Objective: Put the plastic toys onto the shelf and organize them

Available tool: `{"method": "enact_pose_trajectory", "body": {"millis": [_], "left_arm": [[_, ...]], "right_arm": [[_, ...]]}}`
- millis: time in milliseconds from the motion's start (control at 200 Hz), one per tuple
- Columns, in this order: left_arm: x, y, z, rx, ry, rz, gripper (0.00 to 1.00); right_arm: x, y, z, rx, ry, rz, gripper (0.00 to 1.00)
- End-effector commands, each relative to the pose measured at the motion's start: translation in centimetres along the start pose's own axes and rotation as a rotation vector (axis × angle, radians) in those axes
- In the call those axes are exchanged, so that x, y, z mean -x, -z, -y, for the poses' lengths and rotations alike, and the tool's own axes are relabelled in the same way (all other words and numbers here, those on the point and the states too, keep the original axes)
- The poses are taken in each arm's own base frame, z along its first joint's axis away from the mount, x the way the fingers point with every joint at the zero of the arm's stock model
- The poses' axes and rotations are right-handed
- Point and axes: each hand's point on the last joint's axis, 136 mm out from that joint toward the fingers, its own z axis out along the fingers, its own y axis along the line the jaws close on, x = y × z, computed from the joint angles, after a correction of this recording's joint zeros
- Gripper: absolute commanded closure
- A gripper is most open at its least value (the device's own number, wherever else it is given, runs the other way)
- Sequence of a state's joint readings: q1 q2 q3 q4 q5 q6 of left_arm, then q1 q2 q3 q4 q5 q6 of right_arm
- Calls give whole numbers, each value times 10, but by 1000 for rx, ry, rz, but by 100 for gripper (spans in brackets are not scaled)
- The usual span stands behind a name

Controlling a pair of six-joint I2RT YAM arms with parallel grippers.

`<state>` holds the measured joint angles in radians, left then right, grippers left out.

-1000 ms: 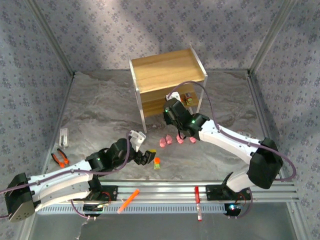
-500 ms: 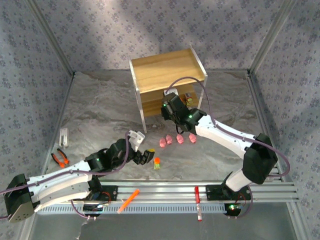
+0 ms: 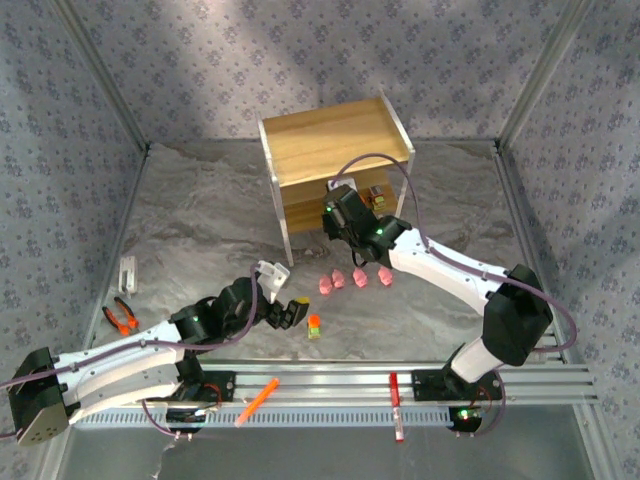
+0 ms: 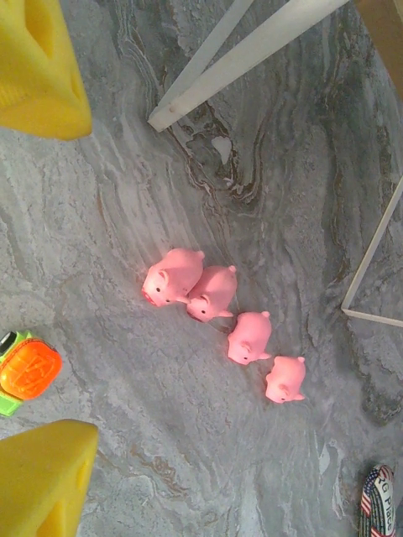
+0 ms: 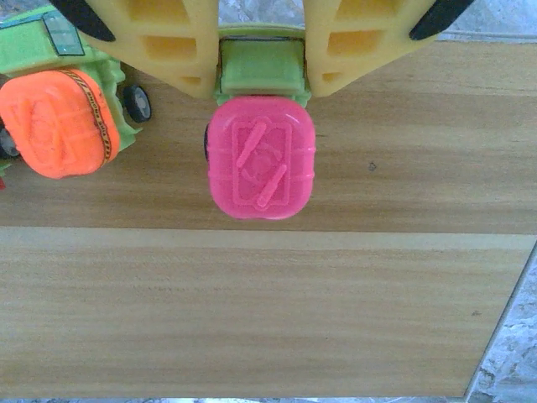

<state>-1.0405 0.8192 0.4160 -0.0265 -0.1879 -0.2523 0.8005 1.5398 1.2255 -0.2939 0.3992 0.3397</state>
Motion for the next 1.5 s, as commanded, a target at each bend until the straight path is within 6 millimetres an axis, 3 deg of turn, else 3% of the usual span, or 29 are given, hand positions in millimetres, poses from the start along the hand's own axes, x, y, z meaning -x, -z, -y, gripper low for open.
{"method": "enact_pose_trajectory", "body": {"millis": [0, 505, 1494], "left_arm": [[0, -1, -2, 6, 8, 1, 14], [0, -1, -3, 10, 10, -1, 14], [-1, -1, -3, 5, 10, -10, 14]], "right_arm": [[1, -5, 3, -11, 0, -4, 79], [-3, -14, 8, -24, -6, -23, 79], [1, -19, 5, -6, -2, -35, 68]]}}
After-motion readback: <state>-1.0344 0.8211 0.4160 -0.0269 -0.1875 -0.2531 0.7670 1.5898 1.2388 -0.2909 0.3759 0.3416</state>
